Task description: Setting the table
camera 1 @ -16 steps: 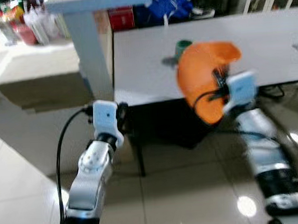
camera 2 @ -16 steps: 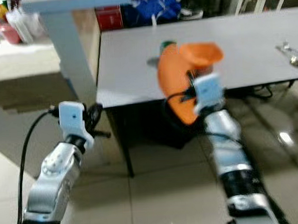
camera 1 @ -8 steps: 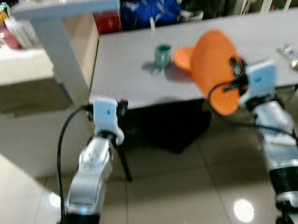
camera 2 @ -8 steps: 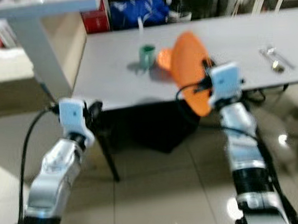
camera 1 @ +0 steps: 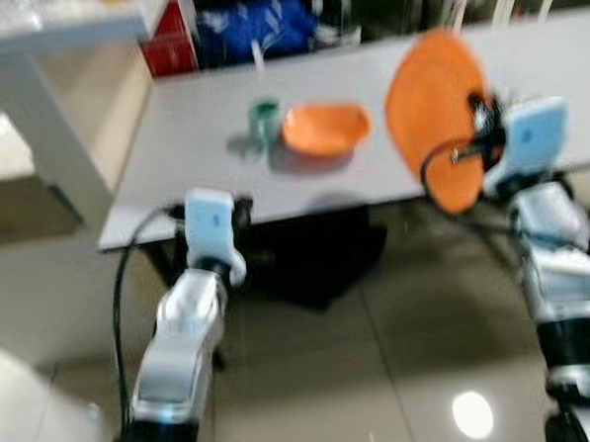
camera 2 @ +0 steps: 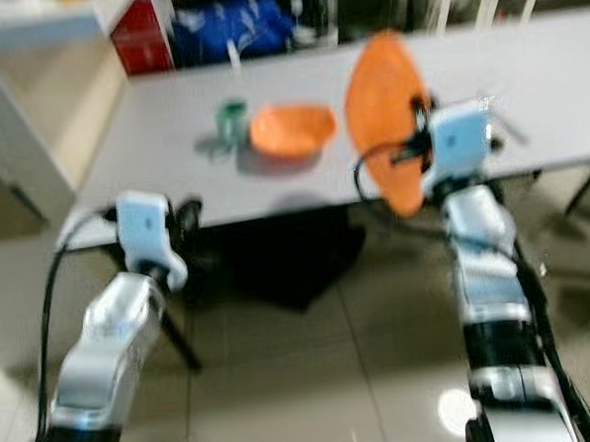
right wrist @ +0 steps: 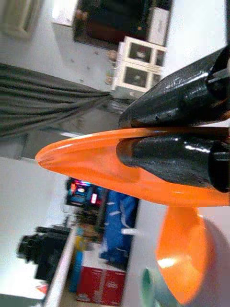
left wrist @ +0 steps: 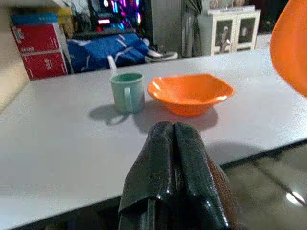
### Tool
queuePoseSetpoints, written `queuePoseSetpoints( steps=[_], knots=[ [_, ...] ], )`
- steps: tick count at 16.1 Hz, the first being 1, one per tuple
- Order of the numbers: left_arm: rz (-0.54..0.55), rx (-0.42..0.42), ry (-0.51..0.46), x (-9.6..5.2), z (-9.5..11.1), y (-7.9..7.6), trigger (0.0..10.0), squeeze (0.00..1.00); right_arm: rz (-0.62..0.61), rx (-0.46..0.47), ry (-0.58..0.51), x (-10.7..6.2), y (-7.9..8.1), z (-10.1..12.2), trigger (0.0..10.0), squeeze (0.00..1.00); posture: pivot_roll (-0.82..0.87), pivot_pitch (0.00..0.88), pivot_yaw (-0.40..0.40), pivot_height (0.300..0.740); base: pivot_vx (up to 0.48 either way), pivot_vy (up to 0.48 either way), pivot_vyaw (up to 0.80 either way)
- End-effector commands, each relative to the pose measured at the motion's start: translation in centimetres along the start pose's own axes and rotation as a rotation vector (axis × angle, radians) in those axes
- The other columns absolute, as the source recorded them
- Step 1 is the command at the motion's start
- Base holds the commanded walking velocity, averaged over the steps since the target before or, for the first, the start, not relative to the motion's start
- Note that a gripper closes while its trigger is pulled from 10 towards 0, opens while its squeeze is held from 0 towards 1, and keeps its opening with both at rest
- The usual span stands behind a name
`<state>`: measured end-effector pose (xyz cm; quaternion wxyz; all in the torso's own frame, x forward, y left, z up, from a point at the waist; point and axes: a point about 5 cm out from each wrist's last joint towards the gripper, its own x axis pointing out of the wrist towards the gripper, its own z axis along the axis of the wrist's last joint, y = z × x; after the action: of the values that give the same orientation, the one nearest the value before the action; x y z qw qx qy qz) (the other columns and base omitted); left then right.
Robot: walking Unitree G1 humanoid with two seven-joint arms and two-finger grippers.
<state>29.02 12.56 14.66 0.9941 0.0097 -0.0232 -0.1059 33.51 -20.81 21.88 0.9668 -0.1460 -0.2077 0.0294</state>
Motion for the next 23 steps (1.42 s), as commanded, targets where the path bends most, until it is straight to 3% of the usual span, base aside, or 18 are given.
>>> queuePoseSetpoints(
  steps=[1, 7, 12, 15, 18, 21, 22, 23],
  knots=[
    [0.031, 0.009, 0.003, -0.3, -0.2, 0.8, 10.0, 0.00, 0.015, 0.017, -0.049, 0.5, 0.5, 1.1, 0.0, 0.00, -0.15, 0.000, 0.084, 0.740, 0.000, -0.431, 0.00],
    [0.045, 0.017, 0.013, -0.6, -0.3, 1.5, 10.0, 0.00, 0.025, 0.029, -0.008, -0.9, 1.1, -0.2, 0.0, 0.00, -0.15, 0.000, 0.091, 0.740, 0.000, -0.435, 0.00],
    [0.058, 0.018, 0.005, -0.7, -0.1, 2.0, 10.0, 0.00, 0.043, 0.017, -0.045, -1.2, 1.5, 0.4, 0.0, 0.00, -0.14, 0.000, 0.084, 0.740, 0.058, -0.422, 0.00],
    [0.123, 0.028, 0.037, -2.1, -0.8, 3.9, 10.0, 0.00, 0.078, 0.014, 0.011, -4.1, 2.1, -1.1, 0.0, 0.00, -0.14, 0.000, 0.081, 0.740, 0.000, 0.000, 0.00],
    [0.172, 0.049, 0.058, -4.5, -2.2, 5.3, 10.0, 0.00, 0.025, 0.024, 0.099, -7.0, 1.5, -3.6, 0.0, 0.00, -0.14, 0.000, 0.083, 0.740, 0.000, 0.000, 0.00],
    [0.299, 0.153, 0.034, -7.5, -3.9, 6.9, 10.0, 0.00, -0.009, -0.017, 0.132, -9.2, 1.5, -5.1, 0.0, 0.00, -0.14, 0.000, 0.078, 0.740, 0.000, 0.000, 0.00],
    [0.316, 0.230, 0.026, -8.3, -4.8, 6.9, 10.0, 0.00, -0.012, 0.006, 0.180, -10.3, 1.9, -6.4, 0.0, 0.00, -0.14, 0.000, 0.068, 0.740, 0.000, 0.000, 0.00],
    [0.323, 0.242, 0.023, -8.4, -5.0, 6.9, 10.0, 0.00, -0.009, 0.013, 0.198, -10.7, 2.1, -7.0, 0.0, 0.00, -0.14, 0.000, 0.065, 0.740, 0.000, 0.000, 0.00]
  ],
)
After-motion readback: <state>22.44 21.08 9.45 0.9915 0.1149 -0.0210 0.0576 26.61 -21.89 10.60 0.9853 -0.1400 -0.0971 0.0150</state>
